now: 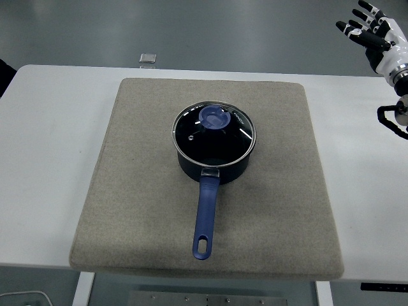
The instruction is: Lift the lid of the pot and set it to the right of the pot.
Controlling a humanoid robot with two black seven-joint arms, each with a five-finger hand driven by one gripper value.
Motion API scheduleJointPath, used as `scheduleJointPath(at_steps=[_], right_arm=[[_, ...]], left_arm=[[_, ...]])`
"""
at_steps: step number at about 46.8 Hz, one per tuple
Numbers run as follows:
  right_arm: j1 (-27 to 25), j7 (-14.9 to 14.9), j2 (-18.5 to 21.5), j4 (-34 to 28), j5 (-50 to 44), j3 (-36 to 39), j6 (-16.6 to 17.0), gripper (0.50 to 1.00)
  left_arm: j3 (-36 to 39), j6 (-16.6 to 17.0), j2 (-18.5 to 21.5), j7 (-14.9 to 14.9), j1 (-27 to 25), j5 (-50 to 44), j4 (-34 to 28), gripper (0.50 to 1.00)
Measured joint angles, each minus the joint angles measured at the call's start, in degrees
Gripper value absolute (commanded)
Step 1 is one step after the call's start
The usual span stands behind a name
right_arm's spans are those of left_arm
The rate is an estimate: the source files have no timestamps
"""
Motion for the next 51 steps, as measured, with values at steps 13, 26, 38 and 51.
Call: scheduleJointPath(at_steps=[13, 26, 38, 51], right_arm=[[0.02, 0.08, 0.22, 0.01, 0.13, 0.05, -0.5, 0.909], [-0.05, 0.08, -0.11, 0.02, 0.61, 0.05, -0.39, 0.909], [0.1, 0.24, 0.37, 0.0, 0.7, 0.24, -0.46, 0.909], [0.17, 0.2, 0.43, 0.0, 0.45, 1.97, -0.63, 0.909]], left_arm=[[-0.17, 0.18, 0.01, 0.0, 0.19, -0.04, 0.22, 1.0], [-0.05, 0.18, 0.0, 0.0, 0.2, -0.01, 0.39, 1.0], [-0.05, 0.18, 0.0, 0.0, 0.19, 0.0, 0.33, 1.0], [-0.05, 0.18, 0.0, 0.0, 0.15, 0.0, 0.33, 1.0]])
